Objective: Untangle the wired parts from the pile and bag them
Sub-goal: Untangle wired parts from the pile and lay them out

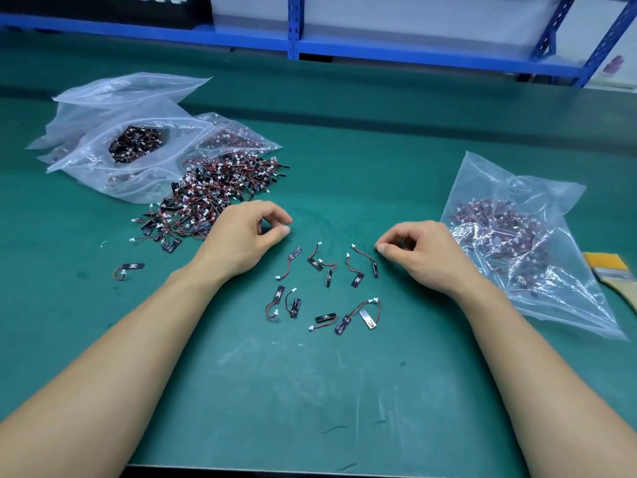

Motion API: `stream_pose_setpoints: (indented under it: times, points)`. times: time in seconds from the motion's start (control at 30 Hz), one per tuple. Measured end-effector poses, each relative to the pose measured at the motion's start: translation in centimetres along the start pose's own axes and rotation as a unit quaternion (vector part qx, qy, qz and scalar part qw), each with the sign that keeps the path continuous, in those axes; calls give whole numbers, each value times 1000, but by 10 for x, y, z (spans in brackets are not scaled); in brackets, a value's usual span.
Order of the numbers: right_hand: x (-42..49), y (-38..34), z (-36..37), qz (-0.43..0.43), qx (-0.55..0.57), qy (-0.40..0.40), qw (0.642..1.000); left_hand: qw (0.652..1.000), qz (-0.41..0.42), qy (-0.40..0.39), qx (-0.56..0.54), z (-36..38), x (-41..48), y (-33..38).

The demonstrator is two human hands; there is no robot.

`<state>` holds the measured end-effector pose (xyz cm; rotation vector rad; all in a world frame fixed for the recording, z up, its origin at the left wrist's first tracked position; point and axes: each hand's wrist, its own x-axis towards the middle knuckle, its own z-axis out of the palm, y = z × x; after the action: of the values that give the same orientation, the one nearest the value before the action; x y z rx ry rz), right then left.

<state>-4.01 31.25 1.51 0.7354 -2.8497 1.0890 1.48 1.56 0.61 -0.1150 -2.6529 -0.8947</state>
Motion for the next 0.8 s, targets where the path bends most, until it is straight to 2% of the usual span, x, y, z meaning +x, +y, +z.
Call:
stream_pose_setpoints:
  times: [0.8]
  points:
    - [0, 0, -1, -7, -12, 0, 1000, 1000, 6, -2, 2, 0, 0, 3]
